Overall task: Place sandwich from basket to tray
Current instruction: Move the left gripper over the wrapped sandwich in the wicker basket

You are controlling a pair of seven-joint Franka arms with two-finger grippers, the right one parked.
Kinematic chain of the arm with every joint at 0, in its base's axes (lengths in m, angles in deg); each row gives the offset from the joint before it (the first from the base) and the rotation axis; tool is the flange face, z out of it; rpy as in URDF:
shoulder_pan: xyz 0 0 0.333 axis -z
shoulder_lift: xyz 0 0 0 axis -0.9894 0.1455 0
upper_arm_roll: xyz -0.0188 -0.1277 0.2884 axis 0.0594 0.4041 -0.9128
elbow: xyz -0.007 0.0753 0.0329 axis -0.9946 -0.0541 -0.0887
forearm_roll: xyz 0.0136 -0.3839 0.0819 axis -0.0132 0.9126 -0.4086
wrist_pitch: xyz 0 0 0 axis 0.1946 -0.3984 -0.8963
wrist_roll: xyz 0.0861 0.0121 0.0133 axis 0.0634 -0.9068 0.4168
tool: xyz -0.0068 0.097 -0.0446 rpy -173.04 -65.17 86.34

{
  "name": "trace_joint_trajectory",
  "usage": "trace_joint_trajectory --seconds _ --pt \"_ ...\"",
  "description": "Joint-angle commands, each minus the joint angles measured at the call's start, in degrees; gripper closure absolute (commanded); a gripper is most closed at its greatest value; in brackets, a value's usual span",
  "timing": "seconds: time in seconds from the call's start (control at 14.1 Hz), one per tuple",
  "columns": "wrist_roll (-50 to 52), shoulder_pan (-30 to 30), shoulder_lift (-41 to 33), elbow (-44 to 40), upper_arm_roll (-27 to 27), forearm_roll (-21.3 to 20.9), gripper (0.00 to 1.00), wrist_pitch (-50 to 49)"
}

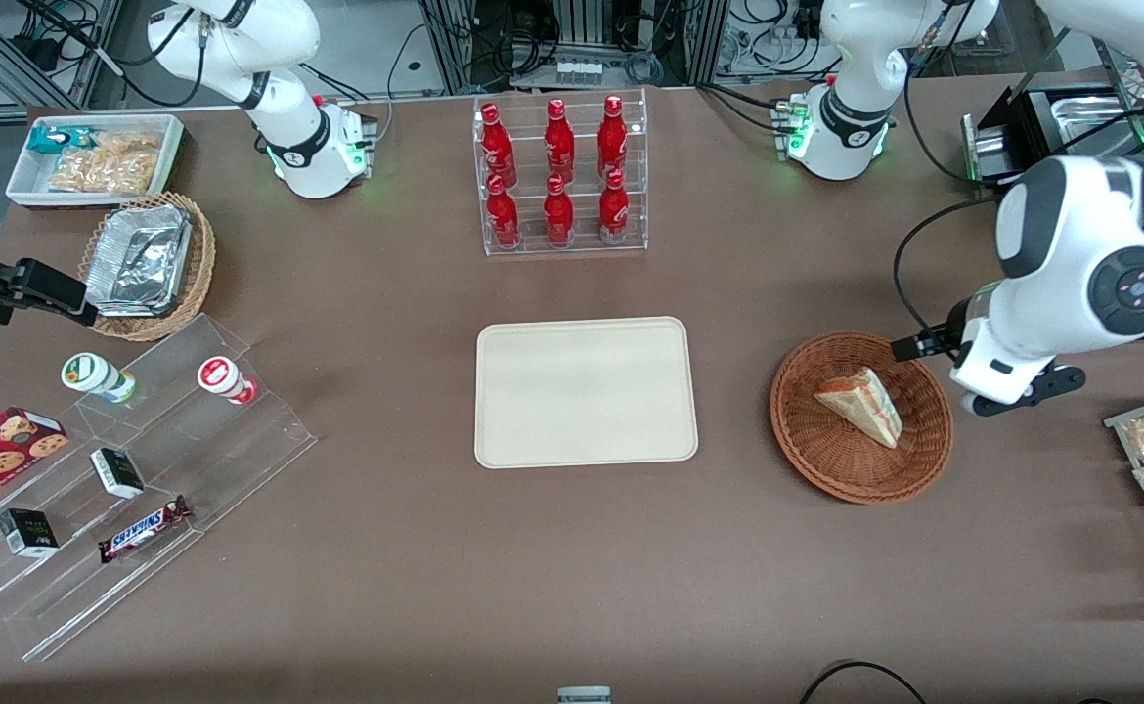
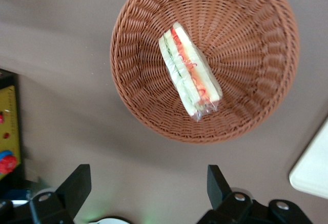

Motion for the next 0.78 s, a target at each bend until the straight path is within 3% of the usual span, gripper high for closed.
trace_joint_trajectory --seconds 0.0,0.42,0.71 --pt "9.9 0.1 2.2 1.8 0.1 -0.3 0.0 4.7" --pt "31.9 0.7 7.9 3.4 0.1 0.4 0.0 14.7" --pt "35.3 0.7 10.4 3.5 0.1 0.2 0.0 17.4"
